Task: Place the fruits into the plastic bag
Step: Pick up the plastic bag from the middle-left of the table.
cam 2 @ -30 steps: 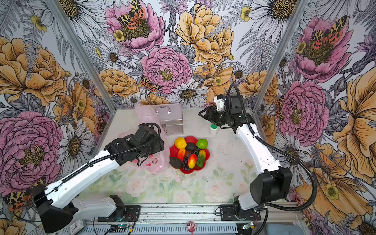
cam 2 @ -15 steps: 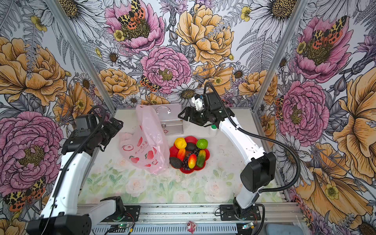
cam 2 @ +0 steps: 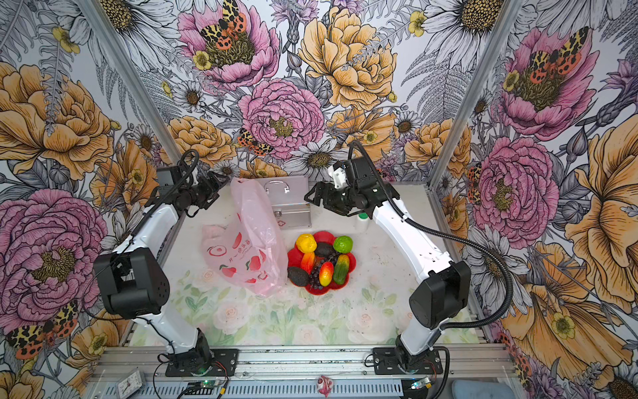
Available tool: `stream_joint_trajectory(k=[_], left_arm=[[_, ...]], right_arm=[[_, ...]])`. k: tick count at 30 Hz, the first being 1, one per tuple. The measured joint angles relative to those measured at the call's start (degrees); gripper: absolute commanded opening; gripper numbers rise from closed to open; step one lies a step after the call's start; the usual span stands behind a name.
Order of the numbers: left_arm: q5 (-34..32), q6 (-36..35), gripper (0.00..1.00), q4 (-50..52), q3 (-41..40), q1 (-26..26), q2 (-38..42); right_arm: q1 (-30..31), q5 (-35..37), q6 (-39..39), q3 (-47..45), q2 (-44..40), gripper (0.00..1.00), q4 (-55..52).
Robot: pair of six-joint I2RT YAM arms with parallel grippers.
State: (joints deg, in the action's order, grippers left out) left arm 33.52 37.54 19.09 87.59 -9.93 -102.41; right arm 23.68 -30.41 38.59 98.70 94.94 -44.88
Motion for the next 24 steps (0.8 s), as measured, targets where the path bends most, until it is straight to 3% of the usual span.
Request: stream_joint_trajectory(k=[11, 14, 21, 24], left_arm=[[1.1, 0.9, 0.75, 0.4, 8.4, 2.4, -11.6], [1.1, 1.6, 0.57, 0.9, 10.0, 2.5, -12.8], [1.6, 3.5, 0.02, 1.1, 11.1, 2.6, -12.7], [1.6, 4.0, 0.00, 2.1, 10.6, 2.6, -11.3]], right_arm=[[0.0, 2.2, 0.0, 0.0, -0.2, 0.88, -0.8], [0.0, 2.6, 0.0, 0.0, -0.2, 0.88, -0.8], [-0.1, 3.3, 0.0, 0.0, -0.2, 0.88, -0.8], [-0.1, 3.4, 0.0, 0.0, -0.2, 0.88, -0.8]])
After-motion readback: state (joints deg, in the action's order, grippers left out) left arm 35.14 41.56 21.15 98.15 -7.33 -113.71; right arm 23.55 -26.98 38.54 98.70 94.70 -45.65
